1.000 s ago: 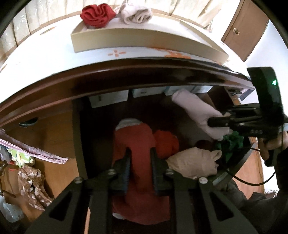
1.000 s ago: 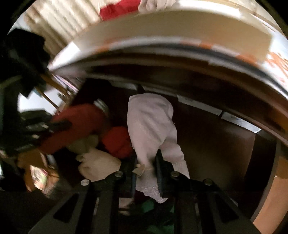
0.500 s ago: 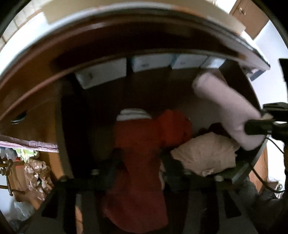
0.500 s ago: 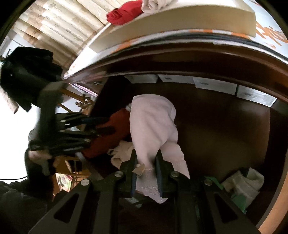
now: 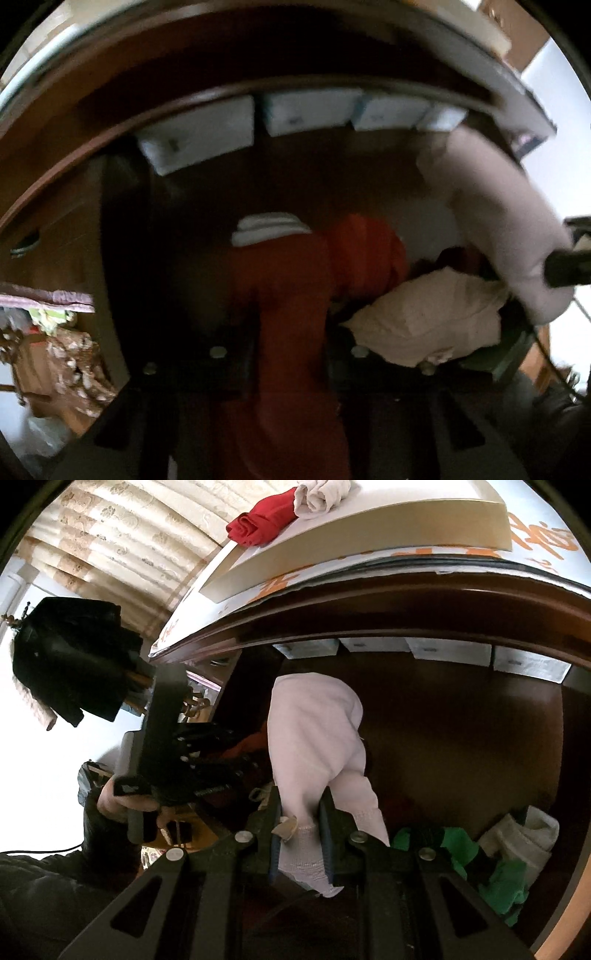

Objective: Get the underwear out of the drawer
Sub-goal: 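Lift the white garment out with the right tool while the left tool lifts the dark red cloth, then lower both garments into the tray beside the others and open both tools, then raise both open tools away from the tray, then lower both tools back toward the clothes in the open drawer, then grasp the pink dotted garment with the right tool while the left tool reaches in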

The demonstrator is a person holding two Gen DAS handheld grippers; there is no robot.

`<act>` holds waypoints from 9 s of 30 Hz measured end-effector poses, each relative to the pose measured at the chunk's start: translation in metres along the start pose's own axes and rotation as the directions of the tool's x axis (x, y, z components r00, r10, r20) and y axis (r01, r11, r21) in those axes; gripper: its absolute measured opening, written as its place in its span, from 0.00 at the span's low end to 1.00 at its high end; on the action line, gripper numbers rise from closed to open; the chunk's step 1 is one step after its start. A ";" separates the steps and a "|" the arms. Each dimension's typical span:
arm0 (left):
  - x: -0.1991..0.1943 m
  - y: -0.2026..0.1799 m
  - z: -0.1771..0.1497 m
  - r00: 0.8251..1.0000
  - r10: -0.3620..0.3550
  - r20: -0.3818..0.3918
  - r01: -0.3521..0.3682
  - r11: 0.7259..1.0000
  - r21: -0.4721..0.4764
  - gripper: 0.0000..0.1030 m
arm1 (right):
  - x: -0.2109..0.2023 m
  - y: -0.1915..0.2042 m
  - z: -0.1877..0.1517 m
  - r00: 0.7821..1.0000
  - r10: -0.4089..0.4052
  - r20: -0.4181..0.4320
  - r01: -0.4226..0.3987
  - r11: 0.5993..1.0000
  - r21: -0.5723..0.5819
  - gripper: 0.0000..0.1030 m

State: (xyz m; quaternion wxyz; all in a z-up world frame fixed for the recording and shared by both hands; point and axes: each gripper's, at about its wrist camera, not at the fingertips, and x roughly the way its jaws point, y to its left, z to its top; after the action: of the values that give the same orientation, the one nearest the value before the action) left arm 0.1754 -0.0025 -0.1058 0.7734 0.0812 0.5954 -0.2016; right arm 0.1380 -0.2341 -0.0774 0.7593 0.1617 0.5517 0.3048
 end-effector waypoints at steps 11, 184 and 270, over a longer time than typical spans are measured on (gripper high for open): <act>-0.057 0.003 -0.022 0.983 -0.039 0.182 0.042 0.999 -0.017 0.19 | -0.014 0.001 -0.005 0.996 0.036 0.077 -0.038 0.999 0.026 0.19; -0.124 -0.077 0.051 0.859 0.095 0.503 -0.171 0.979 0.107 1.00 | -0.151 0.009 0.014 0.878 -0.057 0.475 0.024 0.997 0.074 0.74; -0.004 -0.047 0.033 0.999 0.019 0.042 -0.026 0.986 0.165 0.91 | -0.027 -0.049 -0.006 0.994 -0.040 0.105 0.030 0.994 0.101 0.35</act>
State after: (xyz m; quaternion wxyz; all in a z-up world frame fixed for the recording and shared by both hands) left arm 0.1847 -0.0560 -0.0874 0.7779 0.1479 0.5601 -0.2433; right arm 0.1410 -0.2889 -0.0881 0.7841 0.2056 0.5274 0.2545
